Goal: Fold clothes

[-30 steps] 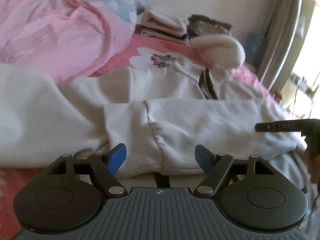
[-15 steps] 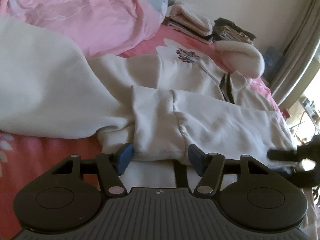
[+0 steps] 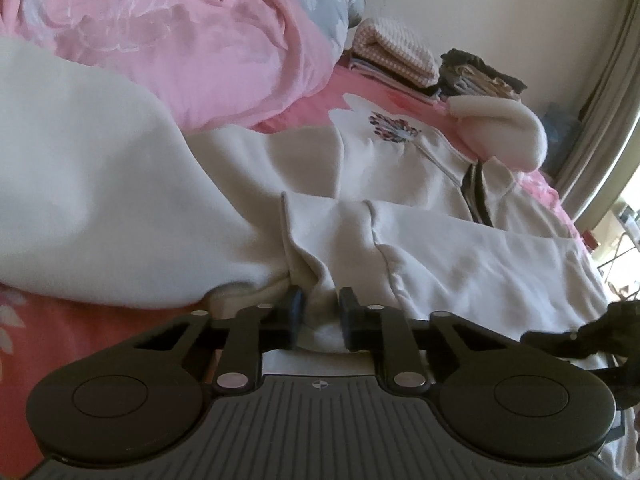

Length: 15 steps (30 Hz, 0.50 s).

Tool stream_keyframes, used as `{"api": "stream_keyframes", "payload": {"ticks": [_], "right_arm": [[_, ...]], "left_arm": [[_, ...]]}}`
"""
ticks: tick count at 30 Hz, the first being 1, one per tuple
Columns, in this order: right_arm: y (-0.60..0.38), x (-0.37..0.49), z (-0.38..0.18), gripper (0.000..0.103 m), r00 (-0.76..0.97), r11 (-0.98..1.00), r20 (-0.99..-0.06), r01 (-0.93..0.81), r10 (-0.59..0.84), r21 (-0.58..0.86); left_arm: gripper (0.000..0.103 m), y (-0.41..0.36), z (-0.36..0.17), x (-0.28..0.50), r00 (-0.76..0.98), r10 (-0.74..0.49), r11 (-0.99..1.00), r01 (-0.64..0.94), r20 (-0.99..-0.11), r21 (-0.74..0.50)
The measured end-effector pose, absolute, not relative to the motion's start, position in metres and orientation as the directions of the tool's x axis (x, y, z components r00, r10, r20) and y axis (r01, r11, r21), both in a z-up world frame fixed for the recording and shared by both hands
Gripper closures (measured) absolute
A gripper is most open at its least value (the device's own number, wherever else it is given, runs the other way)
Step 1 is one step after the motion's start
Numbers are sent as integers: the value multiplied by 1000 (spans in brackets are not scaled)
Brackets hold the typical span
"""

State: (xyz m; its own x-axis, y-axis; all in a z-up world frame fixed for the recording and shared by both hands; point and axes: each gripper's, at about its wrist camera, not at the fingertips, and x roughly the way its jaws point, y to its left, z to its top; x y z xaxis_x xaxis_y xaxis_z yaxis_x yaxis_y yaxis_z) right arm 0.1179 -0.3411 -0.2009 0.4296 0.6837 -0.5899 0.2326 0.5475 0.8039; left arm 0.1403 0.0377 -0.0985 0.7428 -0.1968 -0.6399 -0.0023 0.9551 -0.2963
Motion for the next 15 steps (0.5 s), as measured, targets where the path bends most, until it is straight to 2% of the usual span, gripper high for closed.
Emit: {"api": "stream_keyframes", "payload": {"ticks": [5,15], "right_arm": [[-345,120,-207,92,444,541,-585,237,679,807],[-346,130,-206,94,477,560,-582,207,658,802]], "left_arm": [[89,34,-99,143,760,-192,959,12,-621,-282],[91,28,-94,157,800,-182,968,45,-571,-246]]}}
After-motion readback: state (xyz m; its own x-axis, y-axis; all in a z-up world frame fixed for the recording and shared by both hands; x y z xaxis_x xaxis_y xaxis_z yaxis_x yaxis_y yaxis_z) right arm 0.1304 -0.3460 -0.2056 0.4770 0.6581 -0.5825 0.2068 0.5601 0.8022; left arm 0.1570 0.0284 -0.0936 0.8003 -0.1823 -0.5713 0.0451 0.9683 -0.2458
